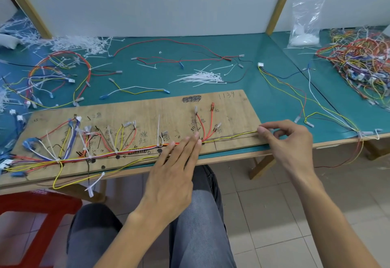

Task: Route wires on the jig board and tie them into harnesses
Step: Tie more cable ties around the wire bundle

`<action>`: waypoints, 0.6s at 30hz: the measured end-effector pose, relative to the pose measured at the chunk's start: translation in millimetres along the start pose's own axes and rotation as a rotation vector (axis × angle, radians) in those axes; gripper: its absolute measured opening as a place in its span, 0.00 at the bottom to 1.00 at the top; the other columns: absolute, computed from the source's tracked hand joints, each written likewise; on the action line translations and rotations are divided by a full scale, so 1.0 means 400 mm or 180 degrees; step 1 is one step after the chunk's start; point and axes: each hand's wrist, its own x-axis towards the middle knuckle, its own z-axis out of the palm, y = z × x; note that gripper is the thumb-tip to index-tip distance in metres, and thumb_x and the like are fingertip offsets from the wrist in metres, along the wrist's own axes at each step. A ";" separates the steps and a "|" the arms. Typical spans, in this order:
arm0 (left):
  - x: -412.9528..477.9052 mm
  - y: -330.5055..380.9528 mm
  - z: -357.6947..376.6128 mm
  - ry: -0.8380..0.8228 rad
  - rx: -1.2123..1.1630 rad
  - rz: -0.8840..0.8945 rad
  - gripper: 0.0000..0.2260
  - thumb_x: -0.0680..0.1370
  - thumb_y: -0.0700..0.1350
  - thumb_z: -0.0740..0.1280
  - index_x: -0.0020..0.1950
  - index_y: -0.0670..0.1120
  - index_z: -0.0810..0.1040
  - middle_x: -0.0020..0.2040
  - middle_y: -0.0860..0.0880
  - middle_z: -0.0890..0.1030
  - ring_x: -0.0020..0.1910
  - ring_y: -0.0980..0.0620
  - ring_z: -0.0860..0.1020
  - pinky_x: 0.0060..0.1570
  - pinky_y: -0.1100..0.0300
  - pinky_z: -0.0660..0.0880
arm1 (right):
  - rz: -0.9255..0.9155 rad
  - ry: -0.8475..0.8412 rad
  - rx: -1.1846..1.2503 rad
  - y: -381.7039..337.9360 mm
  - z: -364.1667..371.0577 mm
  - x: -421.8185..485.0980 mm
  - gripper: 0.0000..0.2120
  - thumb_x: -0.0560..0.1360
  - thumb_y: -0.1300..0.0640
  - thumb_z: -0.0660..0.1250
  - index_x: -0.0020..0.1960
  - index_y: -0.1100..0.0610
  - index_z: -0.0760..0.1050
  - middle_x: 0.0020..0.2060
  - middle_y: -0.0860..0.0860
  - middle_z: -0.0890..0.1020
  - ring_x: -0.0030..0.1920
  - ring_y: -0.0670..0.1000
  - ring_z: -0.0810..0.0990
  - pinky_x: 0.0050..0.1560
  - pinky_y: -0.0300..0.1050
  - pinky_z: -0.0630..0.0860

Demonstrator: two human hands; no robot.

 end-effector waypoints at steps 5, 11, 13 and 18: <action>0.002 -0.004 -0.005 -0.0019 -0.0016 0.0000 0.45 0.72 0.42 0.66 0.87 0.46 0.50 0.87 0.50 0.48 0.85 0.50 0.53 0.82 0.46 0.54 | 0.0178 -0.0065 0.0041 0.015 0.004 0.027 0.03 0.73 0.54 0.81 0.44 0.46 0.89 0.36 0.47 0.86 0.42 0.50 0.83 0.49 0.53 0.83; 0.009 0.008 -0.018 -0.0150 -0.0158 -0.0092 0.46 0.72 0.42 0.68 0.87 0.48 0.51 0.87 0.53 0.52 0.84 0.49 0.58 0.81 0.46 0.58 | 0.0354 -0.0402 0.0032 0.039 -0.013 0.066 0.05 0.75 0.59 0.79 0.45 0.48 0.89 0.37 0.46 0.87 0.45 0.51 0.85 0.45 0.53 0.85; 0.012 0.010 -0.024 -0.0220 -0.0234 -0.0119 0.46 0.72 0.42 0.69 0.87 0.49 0.51 0.86 0.54 0.53 0.83 0.49 0.59 0.81 0.45 0.59 | 0.0392 -0.0459 0.0080 0.040 -0.014 0.074 0.09 0.76 0.60 0.78 0.44 0.47 0.88 0.37 0.46 0.87 0.43 0.53 0.86 0.39 0.46 0.84; 0.011 0.008 -0.028 -0.0268 -0.0290 -0.0126 0.47 0.73 0.42 0.68 0.87 0.50 0.47 0.87 0.55 0.46 0.84 0.49 0.57 0.81 0.46 0.58 | 0.0208 -0.0488 0.0000 0.037 -0.011 0.074 0.09 0.75 0.63 0.78 0.47 0.50 0.85 0.39 0.44 0.86 0.42 0.46 0.84 0.42 0.58 0.86</action>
